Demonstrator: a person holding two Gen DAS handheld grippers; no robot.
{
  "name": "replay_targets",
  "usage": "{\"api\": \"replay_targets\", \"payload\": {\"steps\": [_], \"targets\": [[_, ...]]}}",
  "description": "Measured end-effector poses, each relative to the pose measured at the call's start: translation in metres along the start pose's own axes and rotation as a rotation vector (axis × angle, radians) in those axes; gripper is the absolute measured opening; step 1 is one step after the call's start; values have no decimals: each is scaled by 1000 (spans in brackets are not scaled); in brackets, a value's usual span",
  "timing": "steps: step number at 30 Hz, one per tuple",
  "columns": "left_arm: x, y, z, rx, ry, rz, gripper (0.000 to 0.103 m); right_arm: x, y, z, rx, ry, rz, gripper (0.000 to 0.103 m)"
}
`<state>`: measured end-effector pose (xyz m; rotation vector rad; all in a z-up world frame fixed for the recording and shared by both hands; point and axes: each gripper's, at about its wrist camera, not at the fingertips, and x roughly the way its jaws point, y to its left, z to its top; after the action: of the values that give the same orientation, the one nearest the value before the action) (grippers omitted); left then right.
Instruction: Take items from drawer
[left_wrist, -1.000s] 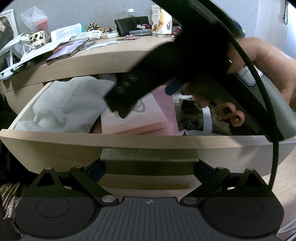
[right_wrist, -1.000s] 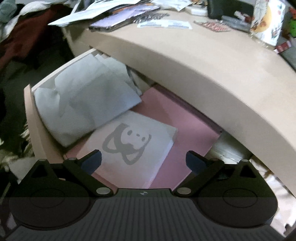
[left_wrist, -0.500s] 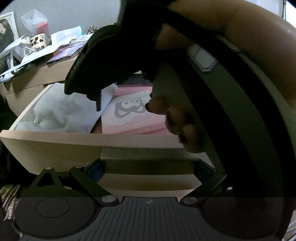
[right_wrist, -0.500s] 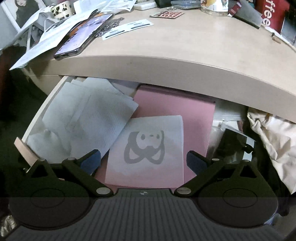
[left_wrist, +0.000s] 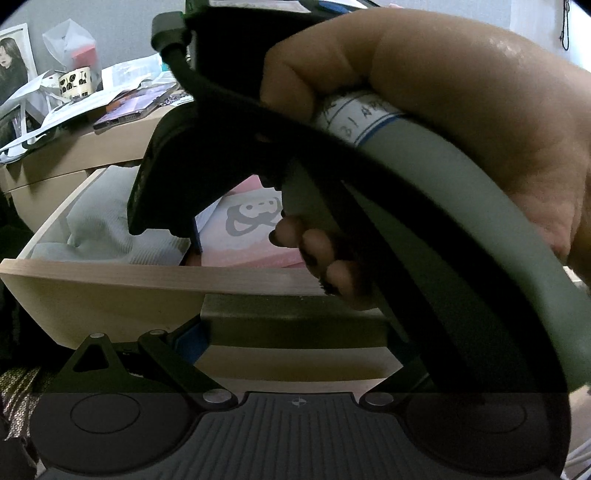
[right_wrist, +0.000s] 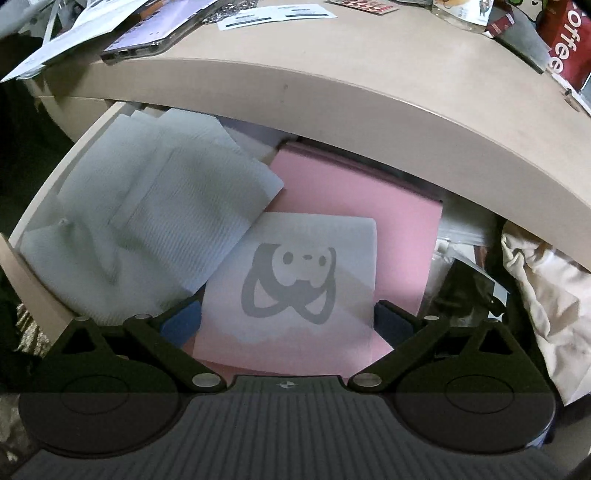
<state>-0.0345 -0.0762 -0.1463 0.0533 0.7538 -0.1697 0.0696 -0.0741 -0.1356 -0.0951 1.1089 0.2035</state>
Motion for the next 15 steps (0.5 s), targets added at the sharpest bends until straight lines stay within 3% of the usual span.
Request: {"api": "replay_targets", "payload": {"steps": [11,15], "targets": [[0,0,0,-1,1,-2,98,1,12,11,-63,52,-36,103],[0,0,0,1,0,-2,98,0,8,11,-33,60,-11,103]]}}
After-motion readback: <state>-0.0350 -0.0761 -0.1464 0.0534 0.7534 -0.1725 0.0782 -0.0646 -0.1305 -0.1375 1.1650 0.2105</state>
